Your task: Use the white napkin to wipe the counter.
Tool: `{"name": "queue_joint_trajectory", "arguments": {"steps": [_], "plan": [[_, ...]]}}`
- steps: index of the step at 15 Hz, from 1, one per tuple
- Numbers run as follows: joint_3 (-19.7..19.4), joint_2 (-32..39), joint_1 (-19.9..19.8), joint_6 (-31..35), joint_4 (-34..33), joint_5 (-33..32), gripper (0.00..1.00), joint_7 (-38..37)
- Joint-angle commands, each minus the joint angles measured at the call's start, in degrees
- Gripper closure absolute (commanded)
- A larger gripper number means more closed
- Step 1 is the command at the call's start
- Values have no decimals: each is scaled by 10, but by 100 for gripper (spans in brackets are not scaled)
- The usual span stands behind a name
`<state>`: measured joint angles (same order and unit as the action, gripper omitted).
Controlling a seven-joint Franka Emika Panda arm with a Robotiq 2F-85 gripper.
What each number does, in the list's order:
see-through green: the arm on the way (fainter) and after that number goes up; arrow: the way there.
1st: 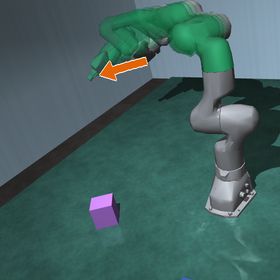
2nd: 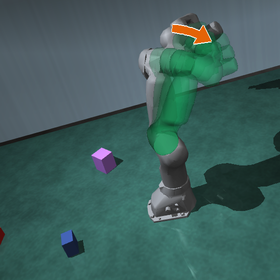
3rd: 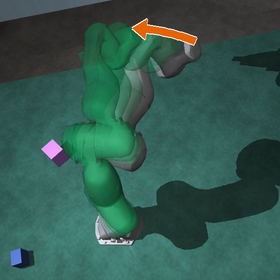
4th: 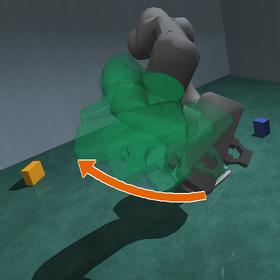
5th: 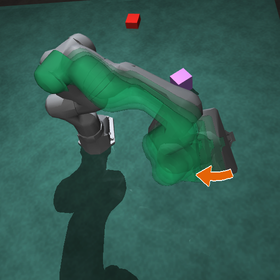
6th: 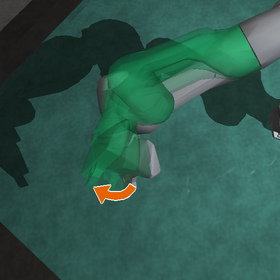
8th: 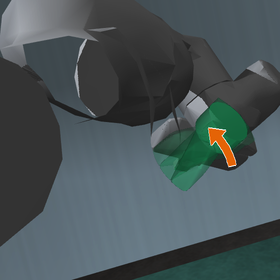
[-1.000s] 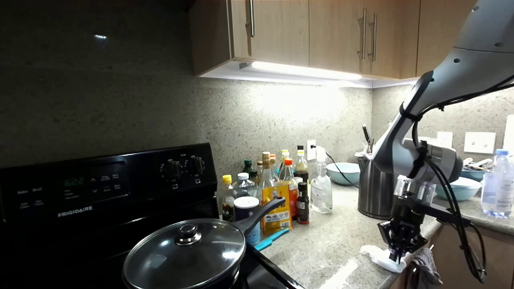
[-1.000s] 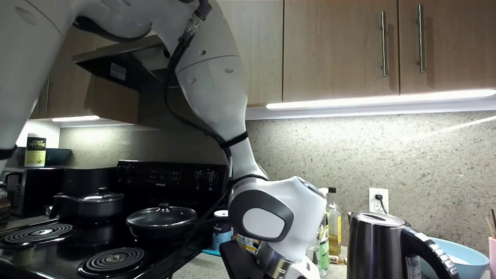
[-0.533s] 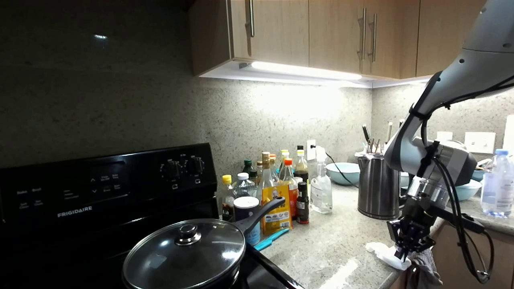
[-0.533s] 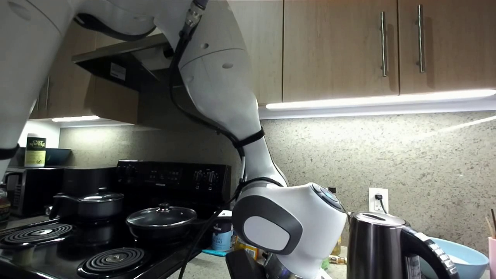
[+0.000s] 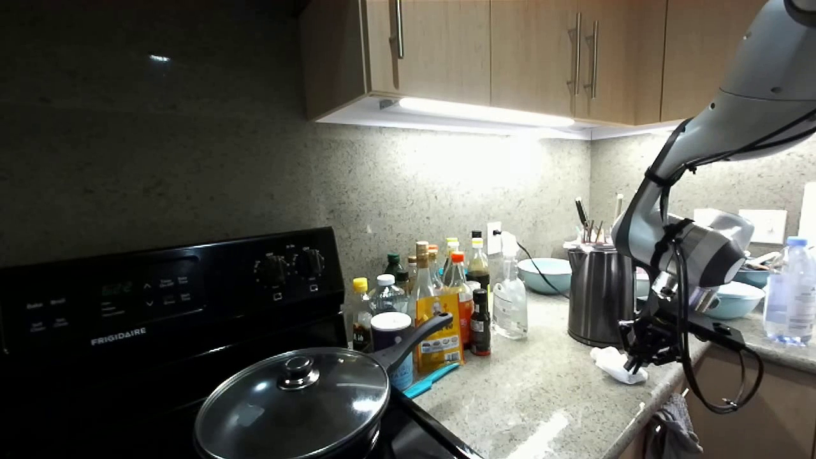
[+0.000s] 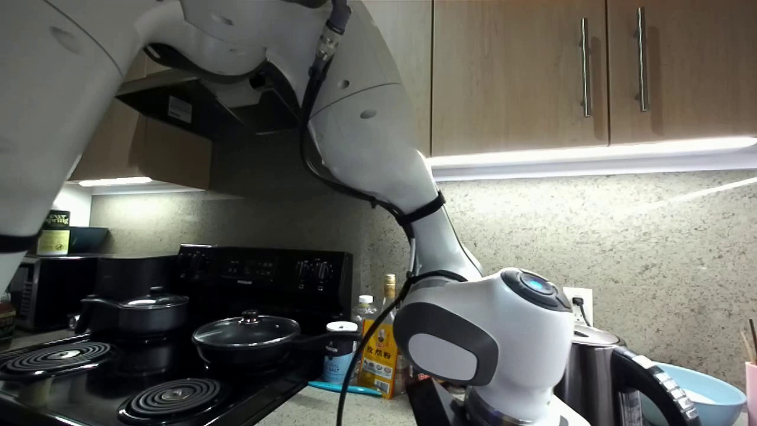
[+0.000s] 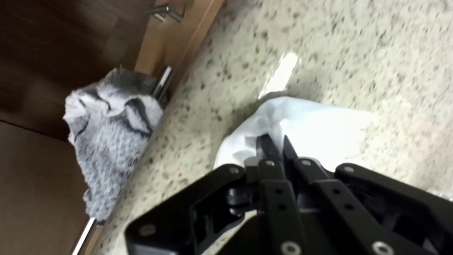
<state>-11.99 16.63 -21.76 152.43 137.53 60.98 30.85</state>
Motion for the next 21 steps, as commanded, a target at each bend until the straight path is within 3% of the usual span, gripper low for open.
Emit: {"name": "queue_joint_trajectory", "arguments": {"steps": [1, 5, 11, 15, 18, 19, 21], "plan": [[-11, 36, -14, 52, -37, 51, 94, -23], [-11, 80, 12, 119, -55, 65, 94, -108], [-4, 81, 92, 106, -62, -16, 95, -204], [-13, 79, 138, 63, -72, -83, 94, -260], [-6, 68, 156, 3, -71, -127, 94, -262], [23, 63, 136, -7, -71, -153, 94, -266], [41, 56, 133, -37, -67, -174, 94, -249]]}}
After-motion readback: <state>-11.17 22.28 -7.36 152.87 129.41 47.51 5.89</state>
